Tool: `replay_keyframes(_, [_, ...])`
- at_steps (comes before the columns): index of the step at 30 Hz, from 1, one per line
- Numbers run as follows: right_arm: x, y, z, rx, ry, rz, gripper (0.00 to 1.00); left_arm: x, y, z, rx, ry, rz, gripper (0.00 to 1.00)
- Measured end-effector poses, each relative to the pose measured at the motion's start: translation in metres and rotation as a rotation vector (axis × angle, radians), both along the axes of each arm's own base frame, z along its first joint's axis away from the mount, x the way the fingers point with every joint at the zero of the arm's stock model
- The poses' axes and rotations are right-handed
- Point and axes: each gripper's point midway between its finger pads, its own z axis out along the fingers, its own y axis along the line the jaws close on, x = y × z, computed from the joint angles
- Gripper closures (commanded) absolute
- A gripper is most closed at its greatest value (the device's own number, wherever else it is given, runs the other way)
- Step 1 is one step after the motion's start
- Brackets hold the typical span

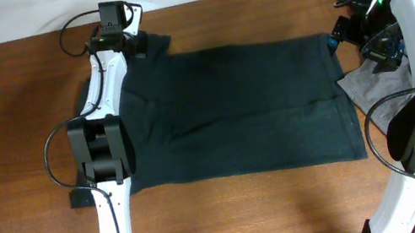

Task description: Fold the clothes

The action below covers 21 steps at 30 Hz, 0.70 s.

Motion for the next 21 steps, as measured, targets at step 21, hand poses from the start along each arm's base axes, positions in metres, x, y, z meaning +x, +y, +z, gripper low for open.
replay_keyframes(21, [0.000,0.000,0.000,0.000,0.000,0.000,0.01,0.001,0.024,0.000,0.051,0.006,0.057,0.44])
